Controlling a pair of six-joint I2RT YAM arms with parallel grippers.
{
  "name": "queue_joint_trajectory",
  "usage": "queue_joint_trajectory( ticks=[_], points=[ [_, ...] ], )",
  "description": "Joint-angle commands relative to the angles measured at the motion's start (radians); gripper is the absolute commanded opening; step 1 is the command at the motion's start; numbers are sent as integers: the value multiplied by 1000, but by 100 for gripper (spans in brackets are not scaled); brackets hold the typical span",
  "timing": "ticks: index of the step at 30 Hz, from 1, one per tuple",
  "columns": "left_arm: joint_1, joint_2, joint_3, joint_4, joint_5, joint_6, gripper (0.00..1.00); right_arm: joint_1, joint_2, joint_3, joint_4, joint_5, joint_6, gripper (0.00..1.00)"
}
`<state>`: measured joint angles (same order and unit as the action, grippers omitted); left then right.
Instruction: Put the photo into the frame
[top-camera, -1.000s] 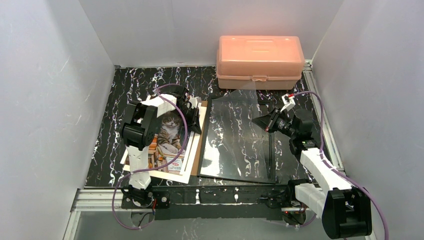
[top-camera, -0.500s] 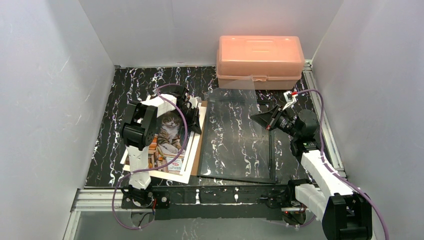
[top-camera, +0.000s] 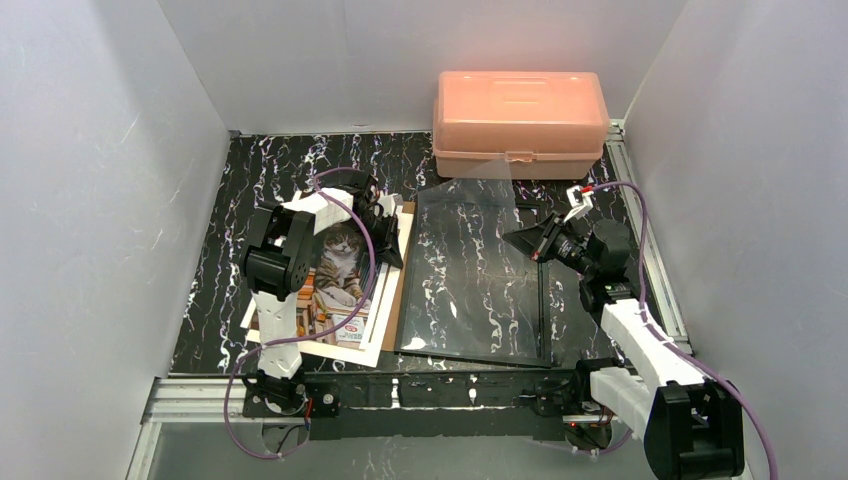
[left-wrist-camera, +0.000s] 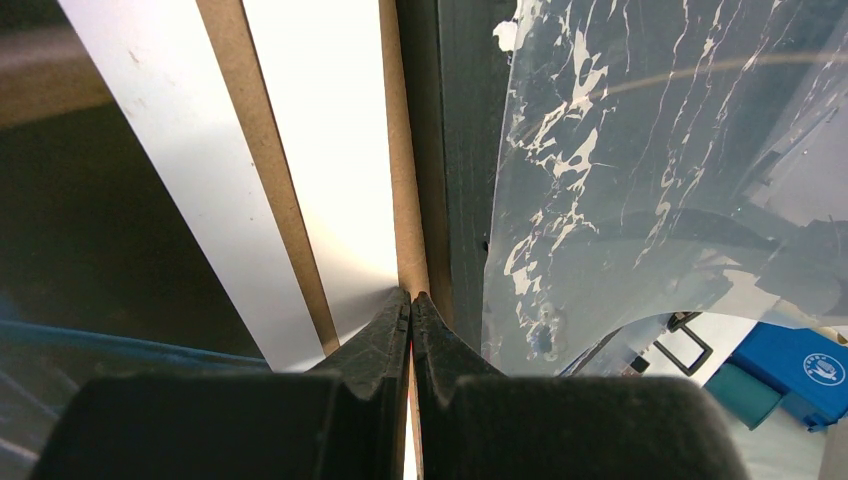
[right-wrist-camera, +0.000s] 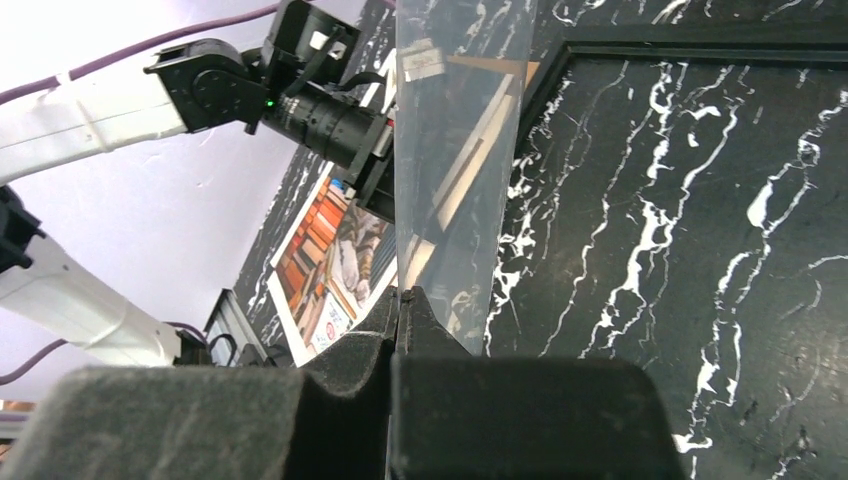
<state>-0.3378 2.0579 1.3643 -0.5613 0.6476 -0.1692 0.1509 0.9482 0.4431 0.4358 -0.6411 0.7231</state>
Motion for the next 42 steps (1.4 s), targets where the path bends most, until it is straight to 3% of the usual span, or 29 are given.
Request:
queue_joint_trajectory(
  ticks=[1, 13, 42],
  points=[
    [-10, 13, 15, -17, 0, 2, 0, 0, 13, 13, -7, 38, -48, 1],
    [-11, 10, 16, -17, 6, 0, 0, 0, 77, 42, -58, 88, -97, 1],
    [-11, 5, 9, -16, 11, 1, 0, 0, 22, -14, -206, 195, -121, 1]
  ],
)
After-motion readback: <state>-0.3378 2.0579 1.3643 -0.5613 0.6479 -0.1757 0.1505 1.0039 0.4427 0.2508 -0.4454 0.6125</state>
